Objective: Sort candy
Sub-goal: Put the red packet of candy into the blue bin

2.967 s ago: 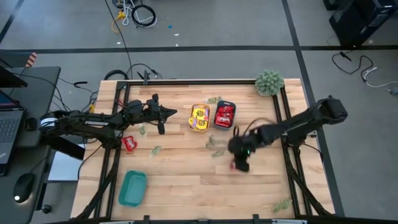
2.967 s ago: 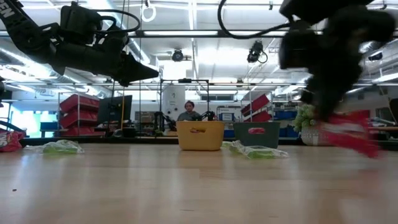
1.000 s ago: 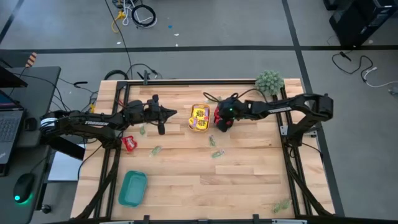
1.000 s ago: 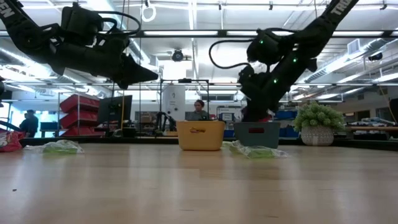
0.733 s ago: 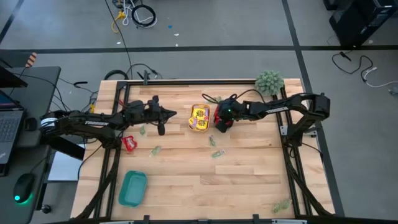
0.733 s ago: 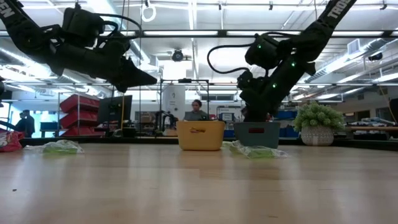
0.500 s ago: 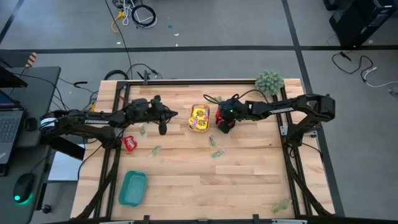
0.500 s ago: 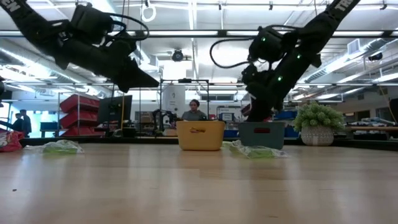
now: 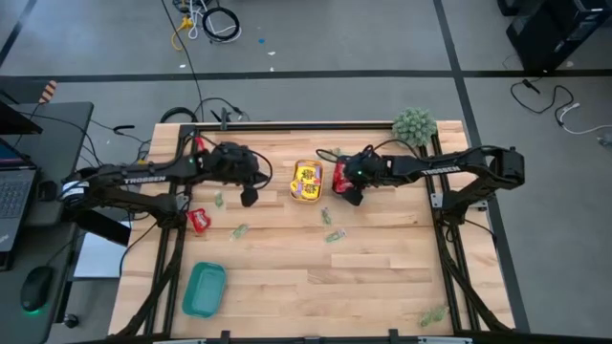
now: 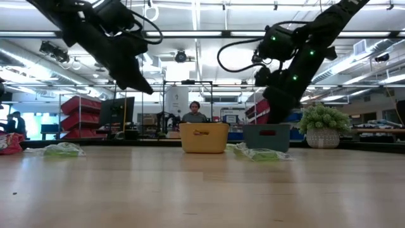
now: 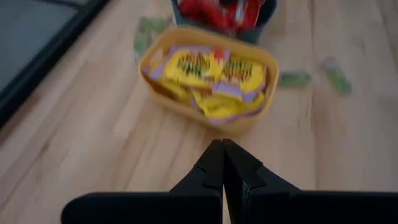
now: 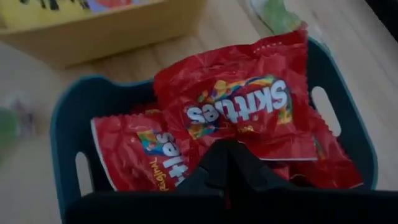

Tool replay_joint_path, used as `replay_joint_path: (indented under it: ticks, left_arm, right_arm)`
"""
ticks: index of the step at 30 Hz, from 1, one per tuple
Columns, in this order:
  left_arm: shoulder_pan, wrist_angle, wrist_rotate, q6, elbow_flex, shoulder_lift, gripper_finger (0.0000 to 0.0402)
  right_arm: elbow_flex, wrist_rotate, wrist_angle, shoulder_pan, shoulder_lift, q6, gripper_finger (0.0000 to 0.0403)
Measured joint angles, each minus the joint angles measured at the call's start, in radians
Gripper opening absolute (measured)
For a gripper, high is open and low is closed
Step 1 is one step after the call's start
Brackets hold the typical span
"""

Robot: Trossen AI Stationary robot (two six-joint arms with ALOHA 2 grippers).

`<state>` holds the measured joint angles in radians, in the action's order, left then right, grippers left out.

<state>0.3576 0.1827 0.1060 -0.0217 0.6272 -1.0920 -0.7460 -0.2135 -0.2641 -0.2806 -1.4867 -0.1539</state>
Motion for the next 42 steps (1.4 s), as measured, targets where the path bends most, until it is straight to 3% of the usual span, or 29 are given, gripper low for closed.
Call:
replay_joint_path:
  ticks: [7, 12, 16, 23, 32, 42]
  left_arm:
    - [-0.005, 0.353, -0.001, 0.004, 0.122, 0.0, 0.0001]
    - [-0.021, 0.602, -0.006, 0.056, 0.179, 0.0, 0.0011]
    - [-0.052, 0.747, -0.008, 0.183, 0.179, 0.0, 0.0046]
    - [-0.106, 0.935, -0.043, 0.392, 0.179, 0.0, 0.0141]
    - [-0.132, 1.016, -0.106, 0.648, 0.144, -0.058, 0.0232]
    - [-0.136, 0.979, -0.077, 0.713, 0.04, -0.174, 0.0257]
  right_arm:
    - [0.0, -0.056, -0.052, 0.0, 0.091, 0.009, 0.0004]
    - [0.0, -0.059, -0.058, 0.005, 0.181, 0.015, 0.0036]
    - [0.0, -0.059, -0.054, 0.018, 0.235, 0.019, 0.0075]
    - [0.0, -0.059, -0.055, 0.041, 0.264, 0.029, 0.0129]
    - [0.0, -0.059, -0.058, 0.063, 0.262, 0.05, 0.0146]
    - [0.0, -0.059, -0.067, 0.078, 0.262, 0.053, 0.0146]
